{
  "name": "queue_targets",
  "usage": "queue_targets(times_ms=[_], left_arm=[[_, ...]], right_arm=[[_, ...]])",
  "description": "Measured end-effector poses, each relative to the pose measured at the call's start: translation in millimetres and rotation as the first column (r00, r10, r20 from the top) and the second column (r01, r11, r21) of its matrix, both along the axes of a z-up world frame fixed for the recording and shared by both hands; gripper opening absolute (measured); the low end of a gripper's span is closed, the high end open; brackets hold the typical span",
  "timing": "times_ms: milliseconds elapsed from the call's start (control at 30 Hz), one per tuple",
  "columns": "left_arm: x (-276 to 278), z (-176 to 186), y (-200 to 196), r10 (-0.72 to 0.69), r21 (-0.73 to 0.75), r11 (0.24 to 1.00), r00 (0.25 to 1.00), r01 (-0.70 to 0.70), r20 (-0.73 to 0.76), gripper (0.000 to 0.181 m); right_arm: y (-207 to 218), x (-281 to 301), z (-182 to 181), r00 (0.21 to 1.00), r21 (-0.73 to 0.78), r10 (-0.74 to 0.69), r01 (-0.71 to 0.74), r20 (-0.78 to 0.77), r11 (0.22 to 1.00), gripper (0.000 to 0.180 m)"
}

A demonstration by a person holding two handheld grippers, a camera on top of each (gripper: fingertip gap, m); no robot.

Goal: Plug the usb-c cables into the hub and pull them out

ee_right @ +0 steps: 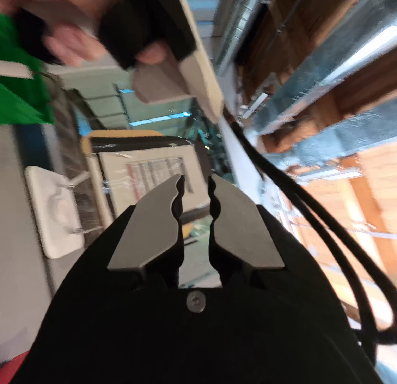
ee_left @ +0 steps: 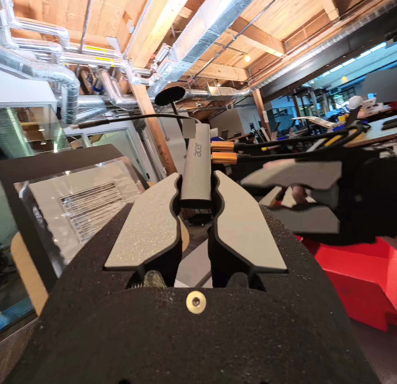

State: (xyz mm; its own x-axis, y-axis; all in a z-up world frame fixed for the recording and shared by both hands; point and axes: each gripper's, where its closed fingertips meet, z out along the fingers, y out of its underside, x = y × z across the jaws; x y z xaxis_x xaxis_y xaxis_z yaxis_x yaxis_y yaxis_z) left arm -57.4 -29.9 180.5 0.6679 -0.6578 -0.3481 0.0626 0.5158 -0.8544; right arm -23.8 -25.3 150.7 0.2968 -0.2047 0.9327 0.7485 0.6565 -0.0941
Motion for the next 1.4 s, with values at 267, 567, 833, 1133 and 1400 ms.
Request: queue_targets(times_ms=[267, 567, 833, 1133, 1400], left_arm=[[-32.2, 7.6, 18.2, 0.131, 0.015, 0.991, 0.989, -0.132, 0.073, 0.024], [-44.9, 8.6, 27.1, 0.179, 0.013, 0.983, 0.981, -0.181, 0.076, 0.024], [-45.6, 5.7, 31.1, 0.224, 0.019, 0.974, 0.972, -0.226, 0.066, 0.024], [-12.9, -6.0, 20.8, 0.157, 0.025, 0.987, 0.986, -0.159, 0.052, 0.024], [-4.0, -6.0, 12.9, 0.132, 0.026, 0.991, 0.989, -0.134, 0.059, 0.024]], right_arm=[[-40.6, -73.1, -79.3, 0.896, -0.495, 0.43, -0.327, 0.108, 0.805, 0.02], [-162.6, -85.5, -77.5, 0.541, -0.797, 0.831, -0.555, -0.126, 0.24, 0.018], [-103.7, -50.6, 35.9, 0.734, -0.426, 0.49, -0.675, -0.469, 0.603, 0.018], [-28.0, -22.4, 24.4, 0.878, -0.43, 0.07, -0.3, -0.474, 0.852, 0.022], [-15.6, -13.3, 20.7, 0.845, -0.458, 0.023, -0.313, -0.534, 0.832, 0.019]])
